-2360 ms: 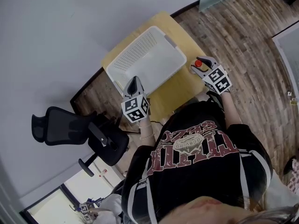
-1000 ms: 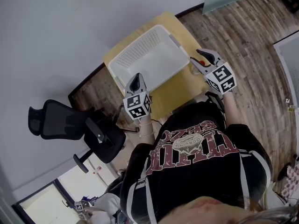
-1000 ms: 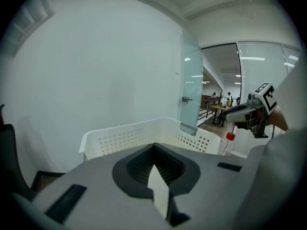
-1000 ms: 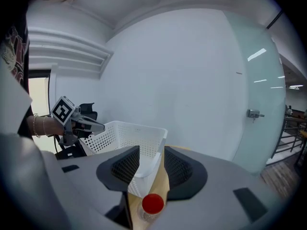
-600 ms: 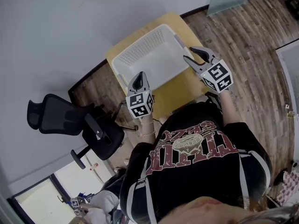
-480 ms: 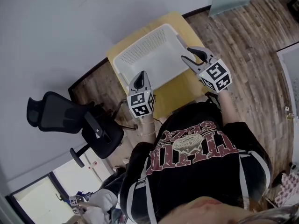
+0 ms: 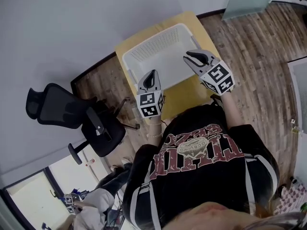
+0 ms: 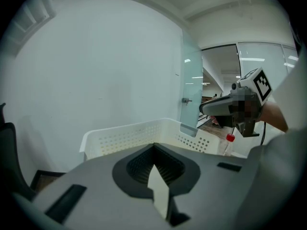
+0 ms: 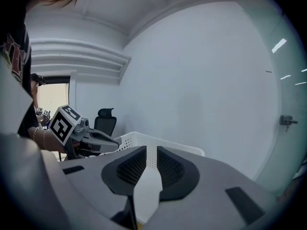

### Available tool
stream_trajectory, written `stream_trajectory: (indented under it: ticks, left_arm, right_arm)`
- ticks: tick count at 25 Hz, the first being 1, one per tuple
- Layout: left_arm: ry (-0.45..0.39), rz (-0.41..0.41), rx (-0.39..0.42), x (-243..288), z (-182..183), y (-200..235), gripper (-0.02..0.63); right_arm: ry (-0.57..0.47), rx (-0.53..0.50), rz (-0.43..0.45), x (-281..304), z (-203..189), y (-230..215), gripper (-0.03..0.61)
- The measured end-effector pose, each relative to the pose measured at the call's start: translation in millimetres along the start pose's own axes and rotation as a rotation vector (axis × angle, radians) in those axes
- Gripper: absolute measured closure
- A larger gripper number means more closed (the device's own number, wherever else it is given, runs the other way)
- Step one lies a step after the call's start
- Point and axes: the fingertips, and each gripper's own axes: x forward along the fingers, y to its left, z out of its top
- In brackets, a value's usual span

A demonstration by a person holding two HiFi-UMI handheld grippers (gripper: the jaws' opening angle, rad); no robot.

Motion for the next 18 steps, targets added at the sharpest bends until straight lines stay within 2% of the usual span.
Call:
stream_trajectory:
  ticks: [18]
  left_arm:
    - [-0.012,-0.009,0.008,-0.4,0.0,0.2,0.569]
  right_arm:
    - [0.013,-0.017,0.111,43.4,6.3,32.3,0.541]
